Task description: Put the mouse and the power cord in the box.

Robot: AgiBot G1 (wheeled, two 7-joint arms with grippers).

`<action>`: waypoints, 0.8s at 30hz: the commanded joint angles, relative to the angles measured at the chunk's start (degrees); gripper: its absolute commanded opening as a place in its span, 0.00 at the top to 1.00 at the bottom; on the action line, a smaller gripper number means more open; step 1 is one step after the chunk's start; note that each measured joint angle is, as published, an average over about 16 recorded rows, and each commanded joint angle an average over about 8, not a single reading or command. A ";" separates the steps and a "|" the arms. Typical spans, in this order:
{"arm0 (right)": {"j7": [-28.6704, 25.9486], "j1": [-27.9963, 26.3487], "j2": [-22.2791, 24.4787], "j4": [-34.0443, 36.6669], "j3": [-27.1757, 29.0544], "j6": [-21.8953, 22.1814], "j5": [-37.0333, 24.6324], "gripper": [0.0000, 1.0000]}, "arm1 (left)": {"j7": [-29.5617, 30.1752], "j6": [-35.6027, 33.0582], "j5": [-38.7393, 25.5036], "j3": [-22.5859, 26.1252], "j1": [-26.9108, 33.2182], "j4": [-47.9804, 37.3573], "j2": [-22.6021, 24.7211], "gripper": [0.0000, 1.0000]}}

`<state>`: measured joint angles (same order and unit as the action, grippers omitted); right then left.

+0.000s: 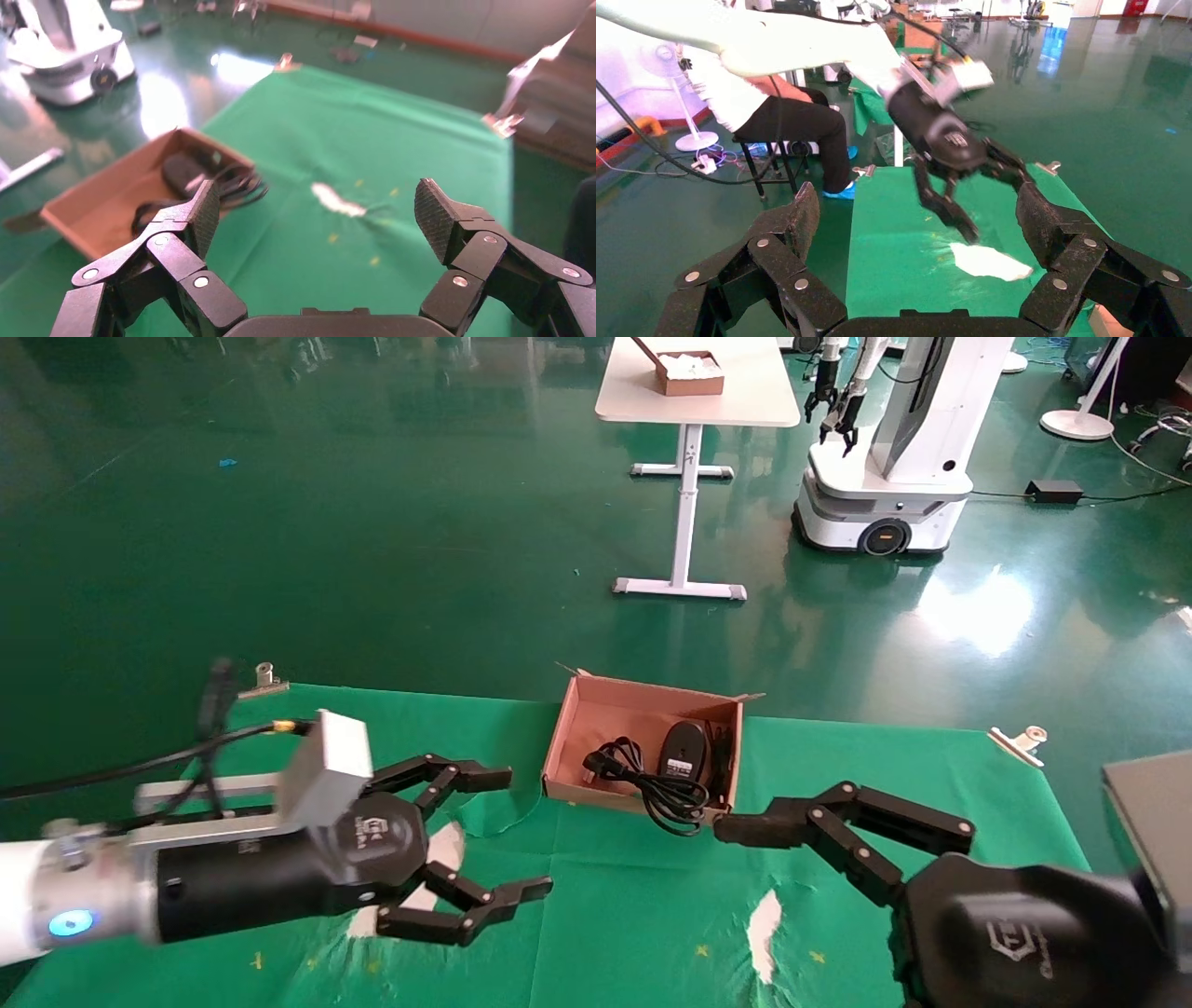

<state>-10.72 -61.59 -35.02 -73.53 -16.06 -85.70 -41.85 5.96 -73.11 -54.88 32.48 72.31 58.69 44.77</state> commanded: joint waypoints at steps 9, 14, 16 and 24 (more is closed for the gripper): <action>0.03 -0.02 0.02 0.01 -0.05 0.00 0.03 0.00 | 3.02 -7.92 8.20 -10.37 -6.77 9.37 -6.14 0.00; 0.03 0.00 0.04 -0.01 -0.06 -0.01 0.08 0.00 | 4.37 -11.45 11.84 -14.99 -9.77 13.55 -8.86 0.00; 0.03 0.04 0.09 -0.06 -0.04 -0.03 0.15 0.00 | 4.79 -12.66 13.10 -16.58 -10.79 14.99 -9.80 0.00; 0.04 0.09 0.14 -0.12 -0.01 -0.07 0.25 0.00 | 5.19 -14.00 14.56 -18.32 -11.95 16.52 -10.83 0.00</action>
<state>-10.68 -61.51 -34.89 -73.65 -16.07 -85.77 -41.62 11.09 -86.87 -40.59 14.47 60.57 74.95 34.13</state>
